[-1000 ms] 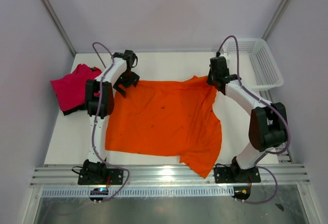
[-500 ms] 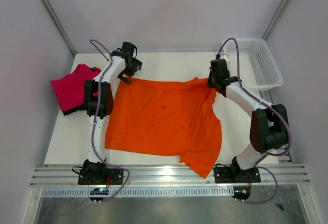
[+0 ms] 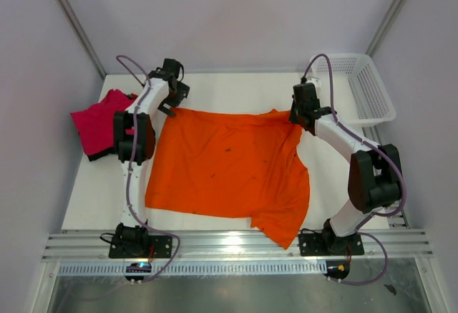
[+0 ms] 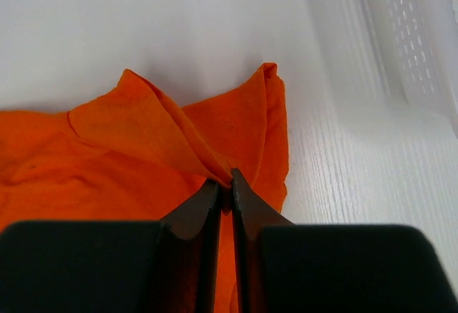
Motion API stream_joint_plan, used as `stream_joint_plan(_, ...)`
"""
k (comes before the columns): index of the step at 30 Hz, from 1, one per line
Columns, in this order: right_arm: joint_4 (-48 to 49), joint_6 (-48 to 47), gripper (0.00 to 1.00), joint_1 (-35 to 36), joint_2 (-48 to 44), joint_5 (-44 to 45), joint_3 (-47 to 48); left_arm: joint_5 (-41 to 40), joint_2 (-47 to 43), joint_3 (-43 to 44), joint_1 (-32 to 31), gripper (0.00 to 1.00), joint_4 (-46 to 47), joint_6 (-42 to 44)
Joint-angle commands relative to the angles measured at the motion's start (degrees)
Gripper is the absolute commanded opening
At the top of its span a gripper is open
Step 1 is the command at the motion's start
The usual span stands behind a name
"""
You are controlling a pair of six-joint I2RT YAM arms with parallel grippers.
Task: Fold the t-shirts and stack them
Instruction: Grap the side of the flattened tshirt furthest away from the robot with both arms
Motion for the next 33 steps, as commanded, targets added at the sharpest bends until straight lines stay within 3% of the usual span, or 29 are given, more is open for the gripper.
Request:
stream_joint_plan(1, 0.31, -0.79, 0.13, 0.11, -0.77, 1.00, 1.79, -3.09, 1.65, -0.78, 0.33, 0.92, -0.84, 0.18)
stream_joint_plan(17, -1.54, -1.14, 0.13, 0.11, -2.70, 3.11, 0.12, -3.09, 4.64, 0.27, 1.04, 0.86, 1.35, 0.71)
stream_joint_plan(20, -1.63, -0.44, 0.13, 0.11, -2.61, 2.67, 0.12, -3.35, 5.34, 0.27, 0.95, 0.73, -0.75, 0.36)
stream_joint_plan(22, -1.54, -0.35, 0.13, 0.11, -2.53, 2.58, 0.21, -4.05, 5.87, 0.27, 0.95, 0.56, -2.86, 0.27)
stream_joint_plan(23, -1.63, -0.43, 0.13, 0.11, -2.53, 2.58, 0.47, -4.49, 6.13, 0.36, 1.03, 0.42, -3.56, 0.27)
stream_joint_plan(24, -1.63, -0.52, 0.13, 0.11, -2.44, 2.67, 0.56, -4.85, 6.31, 0.27, 1.04, 0.20, -4.44, -0.25)
stream_joint_plan(33, -1.54, -0.26, 0.13, 0.11, -1.56, 2.23, 0.82, -5.29, 7.36, 0.10, 1.21, 0.05, -7.52, 0.53)
